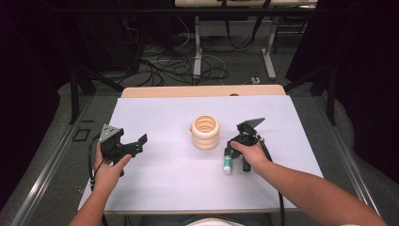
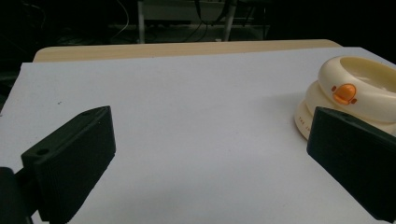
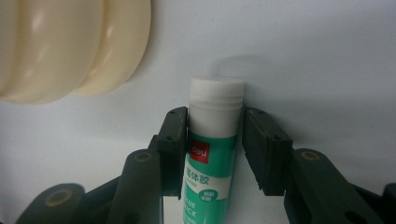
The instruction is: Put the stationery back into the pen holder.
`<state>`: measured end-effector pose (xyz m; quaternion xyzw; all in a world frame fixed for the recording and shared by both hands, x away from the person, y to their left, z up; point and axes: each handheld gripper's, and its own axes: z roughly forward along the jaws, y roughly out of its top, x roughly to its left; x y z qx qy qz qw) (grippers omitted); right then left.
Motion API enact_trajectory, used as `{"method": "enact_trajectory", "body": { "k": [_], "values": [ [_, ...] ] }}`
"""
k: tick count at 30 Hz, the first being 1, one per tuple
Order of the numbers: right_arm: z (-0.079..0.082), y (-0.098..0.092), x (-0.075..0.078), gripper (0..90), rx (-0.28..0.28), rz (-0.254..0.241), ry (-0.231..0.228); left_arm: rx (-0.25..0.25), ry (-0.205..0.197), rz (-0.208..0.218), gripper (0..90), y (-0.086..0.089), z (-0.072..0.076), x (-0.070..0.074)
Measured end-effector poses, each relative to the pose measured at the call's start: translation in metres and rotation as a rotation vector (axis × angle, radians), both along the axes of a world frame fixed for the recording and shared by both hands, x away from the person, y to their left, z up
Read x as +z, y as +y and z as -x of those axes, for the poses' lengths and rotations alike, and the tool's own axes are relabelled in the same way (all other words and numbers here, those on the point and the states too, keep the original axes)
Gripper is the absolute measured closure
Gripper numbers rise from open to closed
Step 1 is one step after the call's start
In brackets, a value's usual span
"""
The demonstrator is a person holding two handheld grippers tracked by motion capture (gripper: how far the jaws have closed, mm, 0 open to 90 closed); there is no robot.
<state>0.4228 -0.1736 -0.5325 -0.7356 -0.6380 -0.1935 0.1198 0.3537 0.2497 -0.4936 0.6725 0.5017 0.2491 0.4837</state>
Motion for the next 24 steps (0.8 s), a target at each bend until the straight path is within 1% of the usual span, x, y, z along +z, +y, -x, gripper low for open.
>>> {"method": "enact_trajectory", "body": {
  "k": [1, 3, 4, 7, 8, 9, 10, 12, 14, 15, 20, 21, 24],
  "values": [
    [-0.0007, 0.0009, -0.0011, 60.8, -0.012, -0.011, 0.005, 0.001, -0.001, 0.003, 1.2, 0.0, 0.0, -0.0002],
    [-0.001, 0.0031, -0.001, 62.9, -0.016, -0.015, 0.012, 0.003, -0.001, 0.006, 1.2, 0.0001, 0.0002, -0.0001],
    [-0.0007, 0.0026, -0.0016, 63.8, -0.002, -0.011, 0.006, 0.003, -0.001, 0.004, 1.2, 0.0004, 0.0004, 0.0002],
    [-0.0008, 0.0032, -0.0018, 64.2, -0.002, -0.007, 0.009, 0.002, -0.001, 0.005, 1.2, 0.0004, 0.0005, 0.0003],
    [-0.0011, 0.0035, -0.0017, 64.3, -0.008, -0.007, 0.012, 0.001, 0.0, 0.002, 1.2, 0.0003, 0.0007, 0.0004],
    [-0.0011, 0.0034, -0.0009, 64.4, -0.011, -0.011, 0.027, 0.001, -0.003, 0.002, 1.2, 0.0, 0.0005, 0.0002],
    [-0.0017, 0.0039, -0.0011, 64.6, -0.024, -0.015, 0.027, 0.0, -0.003, 0.003, 1.2, -0.0002, 0.0006, 0.0002],
    [-0.0016, 0.0037, -0.0014, 64.8, -0.026, -0.019, 0.025, 0.001, -0.004, 0.002, 1.2, -0.0006, 0.0006, 0.0003],
    [-0.0018, 0.0036, -0.0014, 64.9, -0.024, -0.019, 0.026, 0.001, -0.004, 0.003, 1.2, -0.0007, 0.0007, 0.0003],
    [-0.002, 0.0032, -0.0008, 64.9, -0.014, -0.009, 0.036, 0.002, -0.004, 0.003, 1.2, -0.0006, 0.0007, 0.0002],
    [-0.002, 0.0032, -0.0014, 65.1, -0.022, -0.022, 0.026, 0.001, -0.002, 0.004, 1.2, -0.0008, 0.0008, 0.0003],
    [-0.002, 0.0026, -0.0015, 65.1, -0.01, -0.018, 0.026, 0.001, -0.001, 0.004, 1.2, -0.0009, 0.0008, 0.0003],
    [-0.0025, 0.0023, -0.0016, 65.2, -0.006, -0.019, 0.028, 0.0, -0.001, 0.004, 1.2, -0.0011, 0.0007, 0.0003]
  ]
}}
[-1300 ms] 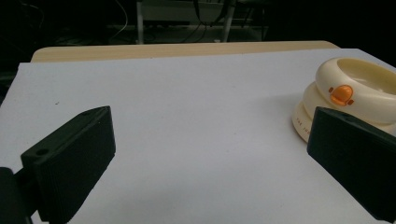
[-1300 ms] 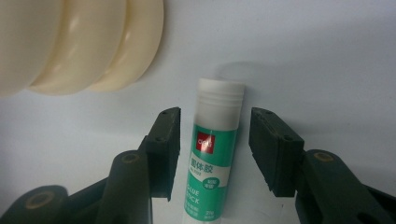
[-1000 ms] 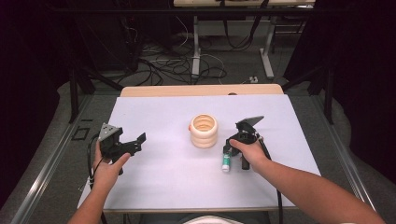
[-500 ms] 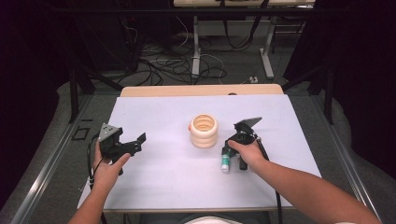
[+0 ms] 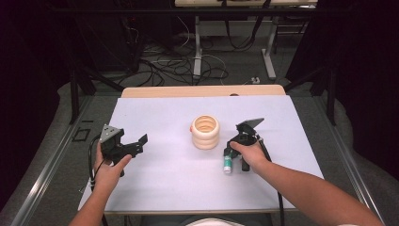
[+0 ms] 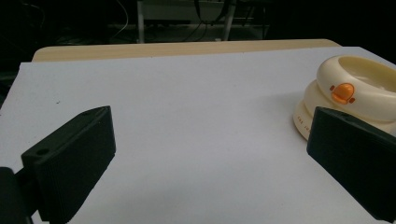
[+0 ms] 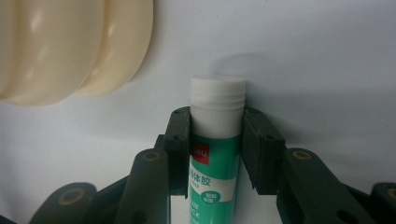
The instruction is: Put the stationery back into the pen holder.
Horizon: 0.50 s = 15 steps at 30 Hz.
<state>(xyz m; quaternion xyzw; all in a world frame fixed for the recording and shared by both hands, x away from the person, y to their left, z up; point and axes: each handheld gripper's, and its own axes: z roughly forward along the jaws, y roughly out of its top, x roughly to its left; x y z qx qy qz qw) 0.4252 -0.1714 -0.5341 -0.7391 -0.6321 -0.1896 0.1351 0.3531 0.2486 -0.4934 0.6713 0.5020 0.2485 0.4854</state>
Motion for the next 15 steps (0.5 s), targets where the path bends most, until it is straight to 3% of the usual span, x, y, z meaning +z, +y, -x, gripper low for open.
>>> {"method": "enact_trajectory", "body": {
  "k": [15],
  "values": [
    [-0.0014, -0.0021, 0.0003, 65.4, 0.015, -0.013, 0.011, -0.001, 0.0, -0.001, 1.2, -0.0002, 0.0, 0.0]
  ]
}}
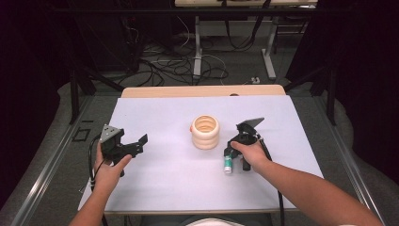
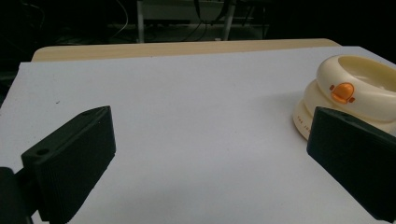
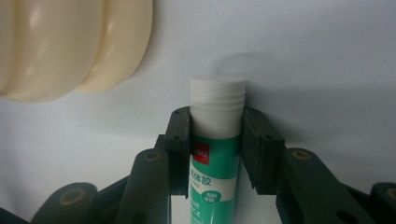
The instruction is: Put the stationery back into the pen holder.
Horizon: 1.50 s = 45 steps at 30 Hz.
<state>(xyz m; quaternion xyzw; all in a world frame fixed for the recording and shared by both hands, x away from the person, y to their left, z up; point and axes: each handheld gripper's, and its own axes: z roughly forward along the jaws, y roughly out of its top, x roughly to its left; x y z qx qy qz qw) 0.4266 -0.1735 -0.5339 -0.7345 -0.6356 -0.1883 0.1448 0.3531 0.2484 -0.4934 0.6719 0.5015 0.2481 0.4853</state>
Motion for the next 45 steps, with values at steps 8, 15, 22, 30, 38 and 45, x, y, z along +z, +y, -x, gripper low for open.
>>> {"method": "enact_trajectory", "body": {
  "k": [8, 15, 22, 30, 38, 45],
  "values": [
    [-0.002, -0.005, 0.014, 65.5, 0.003, -0.013, -0.009, 0.0, 0.001, -0.002, 1.2, 0.0, 0.0, 0.0],
    [-0.005, -0.009, 0.027, 65.4, 0.012, 0.002, -0.019, 0.001, -0.001, -0.001, 1.2, 0.0, 0.0, 0.001],
    [-0.006, -0.011, 0.034, 65.4, 0.039, 0.013, -0.082, 0.002, 0.0, -0.002, 1.2, 0.0, 0.0, 0.0],
    [-0.011, -0.014, 0.041, 65.4, 0.044, 0.018, -0.216, 0.002, 0.0, -0.005, 1.2, -0.001, 0.001, 0.001],
    [-0.021, -0.026, 0.047, 65.4, 0.032, 0.003, -0.391, 0.004, -0.001, -0.006, 1.2, -0.001, 0.0, 0.0],
    [-0.028, -0.027, 0.066, 65.3, 0.061, 0.059, -0.525, 0.003, -0.001, -0.009, 1.2, -0.001, 0.0, 0.0]
  ]
}}
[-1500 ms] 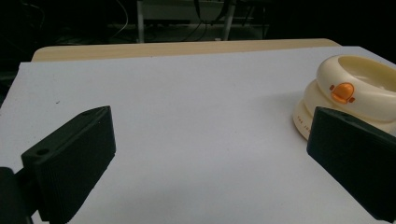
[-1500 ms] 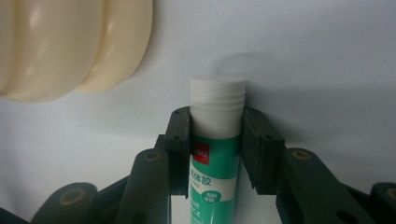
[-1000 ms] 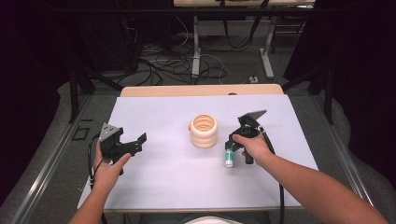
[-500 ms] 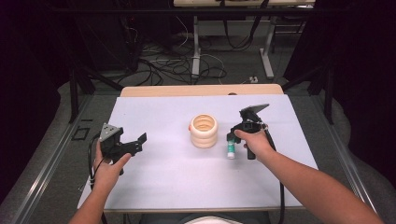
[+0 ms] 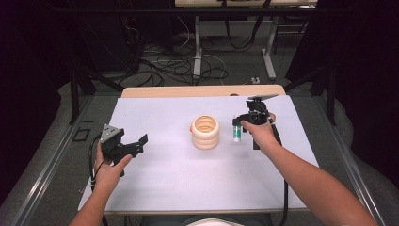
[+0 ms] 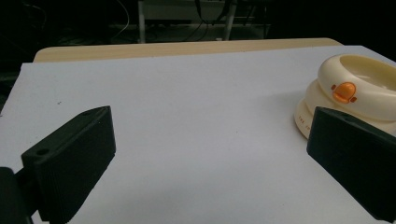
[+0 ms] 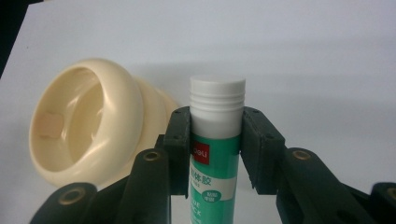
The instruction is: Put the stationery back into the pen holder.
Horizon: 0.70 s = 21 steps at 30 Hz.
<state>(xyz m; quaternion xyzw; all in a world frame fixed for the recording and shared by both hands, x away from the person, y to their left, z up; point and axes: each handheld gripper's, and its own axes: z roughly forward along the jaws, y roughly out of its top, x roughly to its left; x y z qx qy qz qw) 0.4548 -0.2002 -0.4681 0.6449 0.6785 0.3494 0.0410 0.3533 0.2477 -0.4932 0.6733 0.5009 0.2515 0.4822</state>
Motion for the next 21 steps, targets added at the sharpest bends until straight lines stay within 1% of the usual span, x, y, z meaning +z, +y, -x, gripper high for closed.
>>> {"method": "enact_trajectory", "body": {
  "k": [1, 2, 3, 4, 5, 6, 7, 8, 9, 10, 11, 12, 13, 15, 16, 17, 21],
  "values": [
    [0.0, 0.0, 0.0, 65.3, 0.0, 0.0, 0.0, 0.0, 0.0, -0.001, 1.2, 0.0, 0.0, 0.0],
    [-0.001, 0.002, 0.008, 65.3, 0.021, 0.016, -0.026, 0.001, 0.0, 0.001, 1.2, 0.0, 0.0, 0.0],
    [-0.001, 0.002, 0.008, 65.3, 0.021, 0.016, -0.026, 0.002, 0.0, 0.001, 1.2, 0.0, 0.0, 0.0],
    [-0.002, 0.003, 0.011, 65.3, 0.019, 0.021, -0.048, 0.003, 0.0, 0.002, 1.2, 0.0, 0.0, 0.0],
    [-0.003, 0.004, 0.018, 65.3, 0.036, 0.028, -0.08, 0.003, -0.001, 0.003, 1.2, 0.0, 0.0, 0.0],
    [-0.004, 0.006, 0.022, 65.3, 0.04, 0.035, -0.091, 0.003, -0.001, 0.002, 1.2, 0.0, 0.0, 0.0],
    [-0.004, 0.006, 0.022, 65.3, 0.04, 0.035, -0.091, 0.003, -0.002, 0.002, 1.2, 0.0, 0.0, 0.0],
    [-0.005, 0.007, 0.028, 65.2, 0.064, 0.041, -0.122, 0.003, 0.0, 0.002, 1.2, 0.0, 0.0, 0.0],
    [-0.006, 0.008, 0.031, 65.3, 0.077, 0.046, -0.151, 0.004, 0.001, 0.002, 1.2, 0.0, 0.0, 0.0],
    [-0.006, 0.008, 0.031, 65.3, 0.077, 0.046, -0.151, 0.003, 0.0, 0.003, 1.2, 0.0, 0.0, 0.0],
    [-0.006, 0.01, 0.034, 65.3, 0.093, 0.048, -0.161, 0.003, 0.0, 0.0, 1.2, 0.0, 0.0, 0.0],
    [-0.006, 0.012, 0.038, 65.3, 0.104, 0.054, -0.174, 0.002, 0.001, 0.0, 1.2, 0.0, 0.0, 0.0],
    [-0.007, 0.014, 0.042, 65.2, 0.12, 0.072, -0.199, 0.002, 0.002, 0.0, 1.2, 0.0, 0.0, 0.0],
    [-0.007, 0.016, 0.048, 65.2, 0.142, 0.073, -0.219, 0.003, 0.001, 0.002, 1.2, 0.0, 0.0, 0.0],
    [-0.007, 0.018, 0.052, 65.2, 0.155, 0.08, -0.238, 0.003, 0.001, 0.002, 1.2, 0.0, 0.0, 0.0],
    [-0.006, 0.019, 0.056, 65.2, 0.169, 0.078, -0.24, 0.002, 0.0, 0.002, 1.2, 0.0, 0.0, 0.0],
    [-0.007, 0.023, 0.065, 65.2, 0.216, 0.091, -0.285, 0.003, 0.001, -0.001, 1.2, 0.001, 0.0, 0.0]
  ]
}}
